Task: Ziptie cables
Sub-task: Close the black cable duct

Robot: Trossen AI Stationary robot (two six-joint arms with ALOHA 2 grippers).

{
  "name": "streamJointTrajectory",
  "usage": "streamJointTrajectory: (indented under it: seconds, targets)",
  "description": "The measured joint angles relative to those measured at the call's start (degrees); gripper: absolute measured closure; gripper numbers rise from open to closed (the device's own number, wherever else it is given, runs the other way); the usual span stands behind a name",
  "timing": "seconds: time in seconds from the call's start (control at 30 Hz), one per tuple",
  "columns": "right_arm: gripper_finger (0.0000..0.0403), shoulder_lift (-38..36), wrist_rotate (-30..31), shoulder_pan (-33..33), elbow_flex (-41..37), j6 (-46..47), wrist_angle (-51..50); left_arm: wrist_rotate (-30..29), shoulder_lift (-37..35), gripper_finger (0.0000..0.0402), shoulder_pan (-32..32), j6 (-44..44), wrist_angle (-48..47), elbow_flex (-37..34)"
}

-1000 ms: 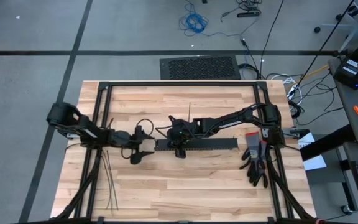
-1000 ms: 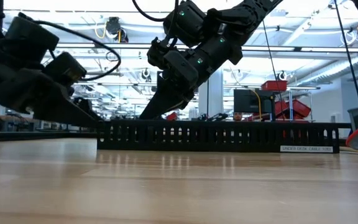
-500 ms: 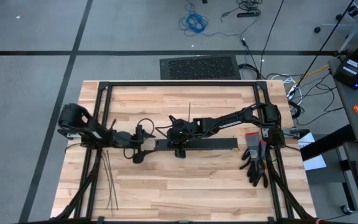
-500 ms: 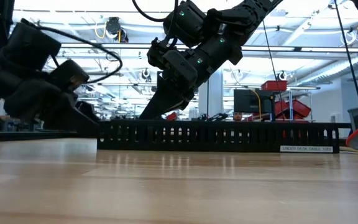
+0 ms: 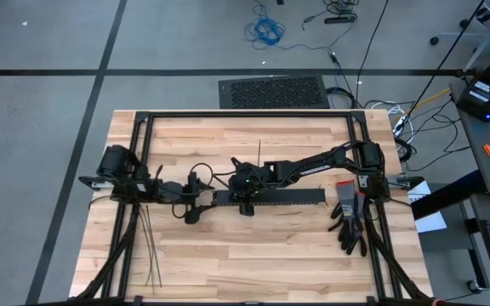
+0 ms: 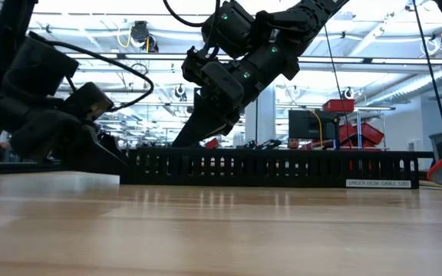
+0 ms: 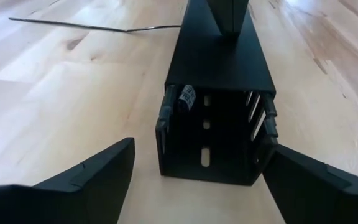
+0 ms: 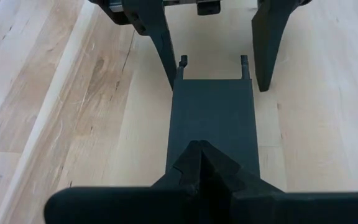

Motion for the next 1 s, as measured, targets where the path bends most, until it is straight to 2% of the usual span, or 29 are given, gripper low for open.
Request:
streamJointTrajectory:
  seconds: [0.27,0.5,1.0]
  targets:
    - [0.0403,0.0,0.0,0.0,0.0,0.0,0.0,0.0,5.1,0.0113,0.0,-0.3,5.9,0.2]
    - [0.0403,0.5,-1.3,-0.1,0.0,0.1,0.4,0.0,8.9,0.0138,0.0,-0.2,7.7,2.1]
    - [0.0403,1.0,-1.9,0.0,0.0,0.0,0.2,0.0,9.5,0.0146,0.0,-0.3,7.9,2.8]
